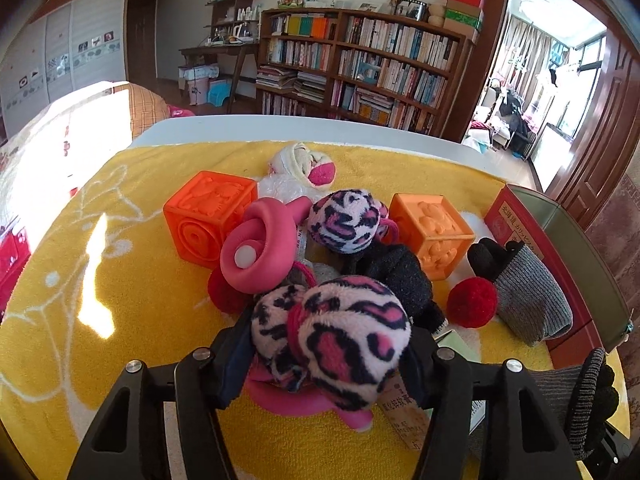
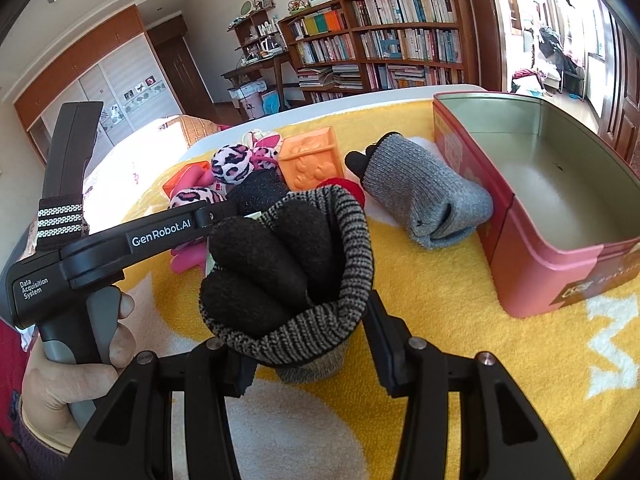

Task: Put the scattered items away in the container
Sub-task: 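Grasp the grey knit glove with the right gripper and lift it, then carry the grey glove to the tin while the left gripper carries a leopard plush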

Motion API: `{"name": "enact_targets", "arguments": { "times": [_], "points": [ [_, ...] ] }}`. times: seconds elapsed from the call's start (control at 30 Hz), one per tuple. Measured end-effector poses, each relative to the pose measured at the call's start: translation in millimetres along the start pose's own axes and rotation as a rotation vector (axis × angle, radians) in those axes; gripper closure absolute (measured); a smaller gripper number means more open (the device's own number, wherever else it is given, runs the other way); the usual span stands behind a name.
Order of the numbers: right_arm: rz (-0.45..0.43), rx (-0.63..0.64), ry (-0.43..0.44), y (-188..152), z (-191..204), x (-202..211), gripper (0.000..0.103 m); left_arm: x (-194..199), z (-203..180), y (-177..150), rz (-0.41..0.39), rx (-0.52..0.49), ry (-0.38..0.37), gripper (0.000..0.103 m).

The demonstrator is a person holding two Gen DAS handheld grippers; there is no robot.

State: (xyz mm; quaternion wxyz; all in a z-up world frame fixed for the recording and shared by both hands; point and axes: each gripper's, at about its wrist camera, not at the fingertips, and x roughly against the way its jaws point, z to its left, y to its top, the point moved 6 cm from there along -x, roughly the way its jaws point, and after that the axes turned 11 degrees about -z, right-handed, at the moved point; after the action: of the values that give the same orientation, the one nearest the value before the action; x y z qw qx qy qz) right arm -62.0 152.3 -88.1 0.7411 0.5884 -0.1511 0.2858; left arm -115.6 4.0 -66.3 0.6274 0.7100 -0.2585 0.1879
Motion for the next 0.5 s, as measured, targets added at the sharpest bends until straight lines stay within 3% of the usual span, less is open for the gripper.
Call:
{"name": "enact_targets", "arguments": {
  "times": [0.5],
  "points": [
    [-0.012,0.000,-0.018,0,0,4,0.052,15,-3,4,-0.057,-0.037,0.031,0.039]
  ]
}}
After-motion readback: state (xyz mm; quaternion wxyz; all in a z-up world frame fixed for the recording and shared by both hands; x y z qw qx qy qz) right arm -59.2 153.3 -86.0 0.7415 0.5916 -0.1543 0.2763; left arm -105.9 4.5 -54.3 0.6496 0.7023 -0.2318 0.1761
